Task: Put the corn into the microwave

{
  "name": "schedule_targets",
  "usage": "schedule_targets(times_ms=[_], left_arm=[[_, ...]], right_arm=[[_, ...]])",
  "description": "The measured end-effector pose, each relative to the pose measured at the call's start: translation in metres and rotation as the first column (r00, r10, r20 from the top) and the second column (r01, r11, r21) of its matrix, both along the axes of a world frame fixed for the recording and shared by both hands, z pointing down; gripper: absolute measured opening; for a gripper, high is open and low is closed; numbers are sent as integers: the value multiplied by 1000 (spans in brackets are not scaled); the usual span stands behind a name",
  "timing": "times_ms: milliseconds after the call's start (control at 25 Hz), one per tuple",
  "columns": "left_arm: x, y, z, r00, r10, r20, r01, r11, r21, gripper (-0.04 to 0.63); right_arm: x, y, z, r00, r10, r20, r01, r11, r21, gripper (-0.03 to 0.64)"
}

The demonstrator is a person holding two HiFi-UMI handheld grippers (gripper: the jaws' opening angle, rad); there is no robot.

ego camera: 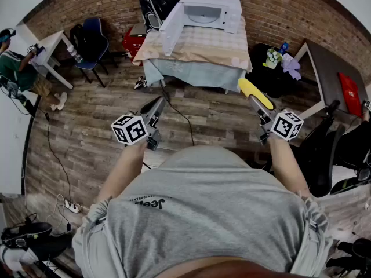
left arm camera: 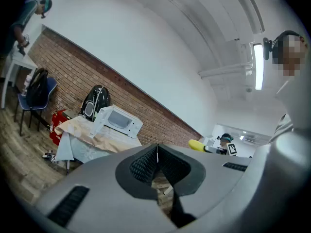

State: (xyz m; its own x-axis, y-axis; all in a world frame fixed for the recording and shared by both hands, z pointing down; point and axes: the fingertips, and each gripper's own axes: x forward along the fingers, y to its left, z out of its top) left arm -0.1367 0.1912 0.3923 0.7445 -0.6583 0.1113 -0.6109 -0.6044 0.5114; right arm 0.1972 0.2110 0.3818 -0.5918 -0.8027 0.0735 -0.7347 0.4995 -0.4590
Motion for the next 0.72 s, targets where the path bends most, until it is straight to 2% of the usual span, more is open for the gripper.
schedule_targets(times_ms=[440,720], left_arm=[[4,-4,-3,1000,15,13,-15,1000,-5,24],[21,-10,-13,1000,8,20,-8,1000,14,24]], right_arm=[[6,-7,-6,1000,26,11,-26,1000,-9,249],[17,-18,-14,1000,-2,12,2,1000,21,249]])
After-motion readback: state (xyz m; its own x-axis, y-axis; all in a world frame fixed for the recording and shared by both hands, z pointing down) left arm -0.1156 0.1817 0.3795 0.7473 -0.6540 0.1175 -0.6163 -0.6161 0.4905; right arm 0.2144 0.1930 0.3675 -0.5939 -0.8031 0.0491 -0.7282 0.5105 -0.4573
